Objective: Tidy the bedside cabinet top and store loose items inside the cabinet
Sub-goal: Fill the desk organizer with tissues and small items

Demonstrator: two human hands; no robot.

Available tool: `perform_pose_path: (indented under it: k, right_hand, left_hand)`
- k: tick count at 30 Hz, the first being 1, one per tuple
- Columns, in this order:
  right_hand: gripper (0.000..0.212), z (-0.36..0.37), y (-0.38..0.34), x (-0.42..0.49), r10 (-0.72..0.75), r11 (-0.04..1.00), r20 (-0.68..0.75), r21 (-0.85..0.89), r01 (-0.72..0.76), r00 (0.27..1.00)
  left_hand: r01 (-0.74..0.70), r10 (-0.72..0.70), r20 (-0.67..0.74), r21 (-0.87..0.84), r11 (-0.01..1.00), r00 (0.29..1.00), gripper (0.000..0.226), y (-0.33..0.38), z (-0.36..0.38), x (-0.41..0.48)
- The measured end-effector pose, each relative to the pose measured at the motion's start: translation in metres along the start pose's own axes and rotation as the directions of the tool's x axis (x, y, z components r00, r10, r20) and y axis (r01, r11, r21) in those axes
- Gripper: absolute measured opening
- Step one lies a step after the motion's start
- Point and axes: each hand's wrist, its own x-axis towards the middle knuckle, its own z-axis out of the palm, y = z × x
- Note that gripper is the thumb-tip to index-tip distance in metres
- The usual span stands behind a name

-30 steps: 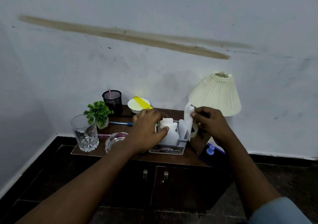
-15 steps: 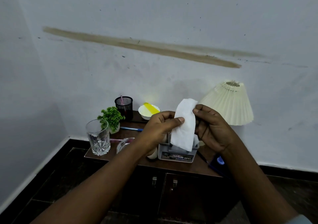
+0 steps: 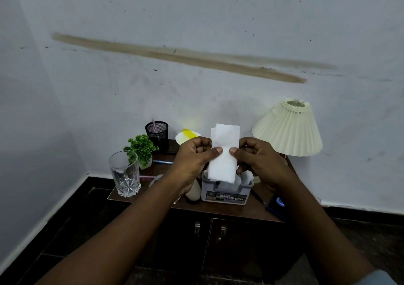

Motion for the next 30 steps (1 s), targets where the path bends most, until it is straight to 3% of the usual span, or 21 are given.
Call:
perform_pose_path:
  k: [9,13,21,25,27,30]
  right_hand:
    - [0.020,-0.0009,-0.0025,-0.0024,-0.004,0.994,0.045,0.111,-0.001,0.999]
    - [0.015,-0.0045,-0.0043,-0.0038,-0.038,0.987,0.063,0.157,0.027,0.997]
    - [0.022,-0.0071,0.0018,-0.0010,-0.097,0.994,-0.021,-0.050,0.096,0.995]
    - [0.021,-0.0055,0.0025,0.0000,-0.140,0.988,-0.051,-0.075,0.136,0.989]
    - [0.018,-0.0029,0.0004,-0.0008,-0.120,0.993,-0.081,-0.012,0.120,0.989]
    - [0.024,-0.0037,-0.0002,0.0001,-0.027,0.985,-0.022,0.171,0.031,0.999]
  left_hand:
    - [-0.005,0.008,0.066,-0.048,0.999,0.998,0.027,-0.0023,-0.0024,0.0021]
    - [-0.041,0.043,0.061,-0.039,0.998,0.997,0.021,-0.0021,-0.0048,0.0024]
    - [-0.044,0.045,0.080,-0.015,0.999,0.996,0.036,-0.0013,-0.0047,0.0024]
    - [-0.094,0.084,0.122,0.072,0.993,0.989,0.014,-0.0012,-0.0060,-0.0010]
    - [-0.149,0.125,0.137,0.186,0.971,0.983,0.028,-0.0049,-0.0070,-0.0011]
    - [-0.193,0.169,0.144,0.176,0.965,0.975,0.040,-0.0057,-0.0069,0.0003]
